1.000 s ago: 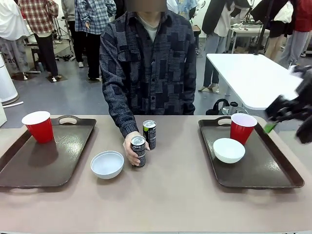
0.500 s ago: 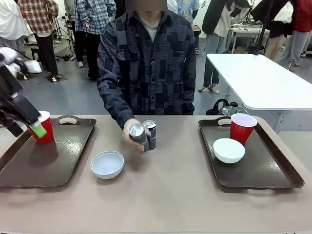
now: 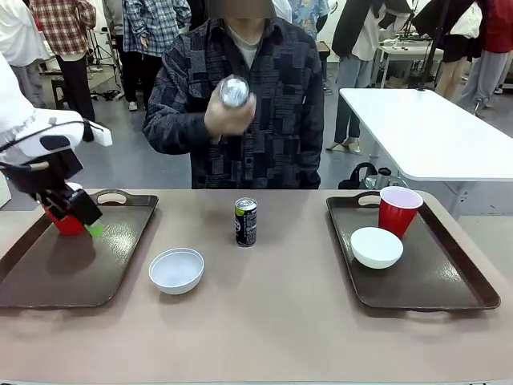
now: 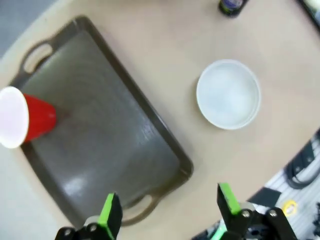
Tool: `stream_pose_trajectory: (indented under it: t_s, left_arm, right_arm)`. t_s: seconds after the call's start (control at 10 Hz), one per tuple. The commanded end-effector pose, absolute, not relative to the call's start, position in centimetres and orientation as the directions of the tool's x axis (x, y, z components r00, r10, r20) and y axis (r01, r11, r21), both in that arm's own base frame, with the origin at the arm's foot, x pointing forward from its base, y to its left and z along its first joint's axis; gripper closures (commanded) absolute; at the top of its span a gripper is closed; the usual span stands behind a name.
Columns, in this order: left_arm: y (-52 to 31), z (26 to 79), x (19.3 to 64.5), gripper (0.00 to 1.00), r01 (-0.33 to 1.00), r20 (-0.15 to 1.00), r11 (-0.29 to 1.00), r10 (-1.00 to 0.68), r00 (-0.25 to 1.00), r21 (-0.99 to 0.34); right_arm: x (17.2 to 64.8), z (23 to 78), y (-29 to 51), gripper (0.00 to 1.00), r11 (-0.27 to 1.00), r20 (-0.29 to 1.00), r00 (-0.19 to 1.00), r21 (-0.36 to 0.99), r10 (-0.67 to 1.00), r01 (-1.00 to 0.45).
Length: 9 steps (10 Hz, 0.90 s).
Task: Prepare tableware on both trays.
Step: Pick up a Picnic Bowl from the table and place it on a Handle tray.
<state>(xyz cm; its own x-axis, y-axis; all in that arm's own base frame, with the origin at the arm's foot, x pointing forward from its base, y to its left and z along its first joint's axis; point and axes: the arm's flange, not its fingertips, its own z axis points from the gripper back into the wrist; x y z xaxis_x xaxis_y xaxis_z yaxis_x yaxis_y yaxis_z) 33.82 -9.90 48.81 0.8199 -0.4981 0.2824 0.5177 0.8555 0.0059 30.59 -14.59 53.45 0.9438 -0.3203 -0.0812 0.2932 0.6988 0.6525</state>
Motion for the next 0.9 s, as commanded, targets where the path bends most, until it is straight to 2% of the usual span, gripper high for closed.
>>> stream_pose_trajectory:
  t_s: [0.0,0.2,0.3,0.4,0.5,0.6,0.8]
  left_arm:
    - [-10.8,47.7,33.4,0.00,0.511,0.232,0.860,-0.500,0.834,0.016]
    - [-10.8,47.7,33.4,0.00,0.511,0.232,0.860,-0.500,0.834,0.016]
    - [-9.9,48.6,33.8,0.00,0.523,0.274,0.853,-0.503,0.820,-0.001]
    - [-9.6,48.5,34.7,0.00,0.498,0.322,0.867,-0.462,0.826,-0.034]
    - [-10.4,47.8,35.8,0.00,0.481,0.345,0.876,-0.442,0.828,-0.032]
    - [-11.4,46.9,36.6,0.00,0.476,0.341,0.879,-0.439,0.831,-0.028]
    - [-14.4,45.7,38.5,0.00,0.489,0.340,0.872,-0.448,0.827,-0.039]
  right_arm:
    - [30.4,53.8,-14.6,0.00,0.704,-0.073,0.945,0.649,-0.319,0.288]
    - [30.4,53.8,-14.6,0.00,0.704,-0.073,0.945,0.649,-0.319,0.288]
    - [30.5,53.6,-14.6,0.00,0.703,-0.078,0.941,0.645,-0.329,0.299]
    - [31.4,54.4,-16.0,0.00,0.637,-0.118,0.964,0.730,-0.240,0.248]
    - [32.7,54.5,-18.1,0.00,0.585,-0.043,0.967,0.789,-0.251,0.187]
    - [32.8,54.4,-19.6,0.00,0.525,0.031,0.980,0.847,-0.195,0.078]
    - [34.2,52.7,-22.4,0.00,0.491,0.128,0.969,0.871,-0.211,-0.008]
